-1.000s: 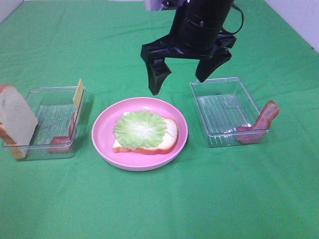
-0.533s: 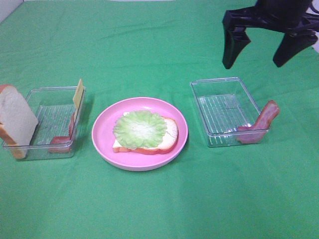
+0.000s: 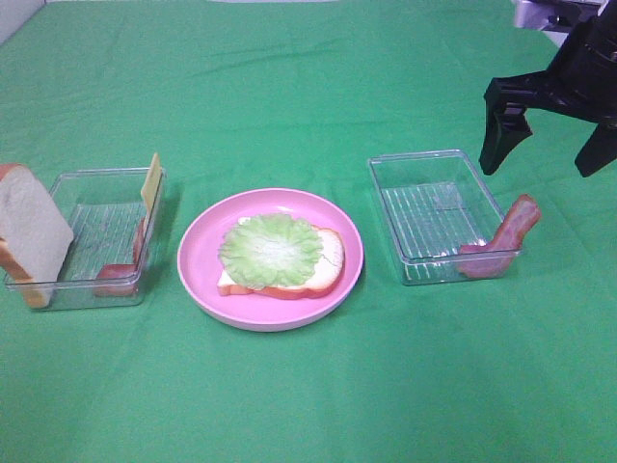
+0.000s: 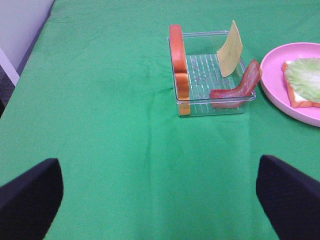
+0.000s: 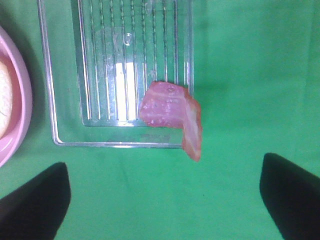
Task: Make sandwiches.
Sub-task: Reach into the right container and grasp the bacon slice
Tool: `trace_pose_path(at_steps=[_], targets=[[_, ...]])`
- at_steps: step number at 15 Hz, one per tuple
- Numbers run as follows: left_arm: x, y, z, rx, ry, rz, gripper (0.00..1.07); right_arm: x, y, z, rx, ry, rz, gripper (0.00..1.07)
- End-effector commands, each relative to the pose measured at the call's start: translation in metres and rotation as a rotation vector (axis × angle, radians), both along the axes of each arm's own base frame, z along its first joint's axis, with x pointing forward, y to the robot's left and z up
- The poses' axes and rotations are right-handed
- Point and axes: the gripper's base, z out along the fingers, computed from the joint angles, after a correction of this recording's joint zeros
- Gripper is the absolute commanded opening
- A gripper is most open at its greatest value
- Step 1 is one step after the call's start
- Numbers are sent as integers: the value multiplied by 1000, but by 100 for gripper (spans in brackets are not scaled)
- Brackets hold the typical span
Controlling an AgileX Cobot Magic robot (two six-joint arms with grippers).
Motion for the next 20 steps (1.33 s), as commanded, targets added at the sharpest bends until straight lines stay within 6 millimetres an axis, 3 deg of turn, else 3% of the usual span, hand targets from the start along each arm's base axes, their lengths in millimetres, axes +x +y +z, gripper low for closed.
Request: trace_pose_path(at_steps=[1,5,11,12,13,14,20], targets=[[-1,-1,0,-3,-25,-1,98,8,0,-23,-5,42,24,98],[-1,-1,0,-5,-25,-2,98,22,2,-64,-15,96,22,96],[-1,-1,0,-5,-25,-2,98,23,2,-76,-17,139,21,86],[-1,-1,0,-5,-25,-2,98,23,2,-77,-17,143,21,80],[-1,-1,0,-5,-25,-2,98,22,2,-77,-18,150,20,62],[-1,-1,0,-5,-25,-2,98,22,2,-77,-22,151,23,58],[-1,-1,0,-5,-25,-2,98,20,1,-77,-27,173,26,58]])
